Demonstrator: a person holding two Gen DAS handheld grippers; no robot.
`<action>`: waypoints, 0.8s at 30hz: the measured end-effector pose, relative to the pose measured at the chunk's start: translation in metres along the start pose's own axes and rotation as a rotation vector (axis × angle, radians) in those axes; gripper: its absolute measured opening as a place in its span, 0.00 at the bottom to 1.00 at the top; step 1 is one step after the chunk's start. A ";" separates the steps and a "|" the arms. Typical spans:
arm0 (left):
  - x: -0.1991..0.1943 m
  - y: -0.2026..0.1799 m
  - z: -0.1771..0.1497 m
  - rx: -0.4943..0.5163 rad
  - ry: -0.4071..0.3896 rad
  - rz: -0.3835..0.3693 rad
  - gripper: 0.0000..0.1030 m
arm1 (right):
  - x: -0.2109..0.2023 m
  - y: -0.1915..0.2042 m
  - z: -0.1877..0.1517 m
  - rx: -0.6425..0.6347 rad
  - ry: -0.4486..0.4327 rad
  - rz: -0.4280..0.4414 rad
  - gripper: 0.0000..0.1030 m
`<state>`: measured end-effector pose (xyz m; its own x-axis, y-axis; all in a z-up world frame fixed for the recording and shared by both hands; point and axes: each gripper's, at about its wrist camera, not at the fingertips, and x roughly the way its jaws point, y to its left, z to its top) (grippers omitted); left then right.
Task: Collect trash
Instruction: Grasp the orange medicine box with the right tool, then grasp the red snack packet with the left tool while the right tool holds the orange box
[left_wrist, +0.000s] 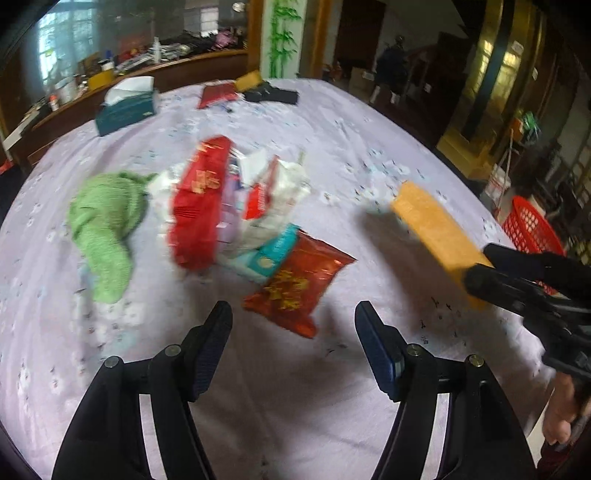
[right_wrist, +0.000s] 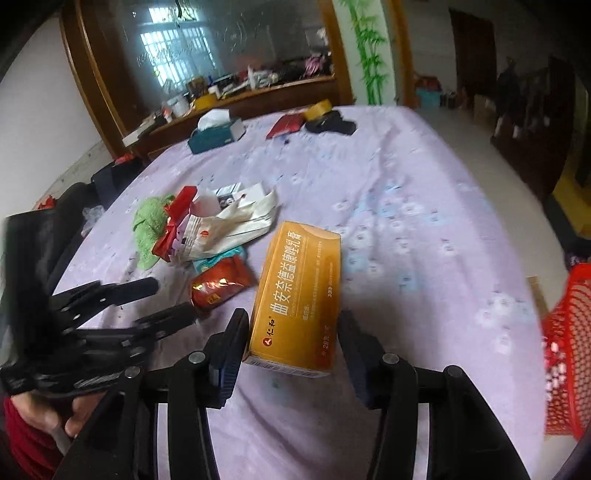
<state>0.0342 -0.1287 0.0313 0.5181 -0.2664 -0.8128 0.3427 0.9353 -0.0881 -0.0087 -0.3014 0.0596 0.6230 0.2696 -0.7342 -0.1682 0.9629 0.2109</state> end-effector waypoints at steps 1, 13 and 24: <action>0.003 -0.003 0.001 0.005 0.000 0.001 0.65 | -0.003 -0.001 -0.003 -0.007 -0.002 -0.015 0.52; 0.032 -0.013 0.008 -0.001 0.044 0.027 0.32 | 0.002 -0.004 -0.026 -0.024 0.034 -0.057 0.52; 0.038 -0.006 0.021 -0.070 0.044 -0.022 0.48 | 0.009 -0.003 -0.033 -0.031 0.058 -0.080 0.54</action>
<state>0.0687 -0.1494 0.0131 0.4760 -0.2779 -0.8344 0.2974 0.9437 -0.1446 -0.0279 -0.3010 0.0307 0.5901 0.1913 -0.7843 -0.1444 0.9809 0.1306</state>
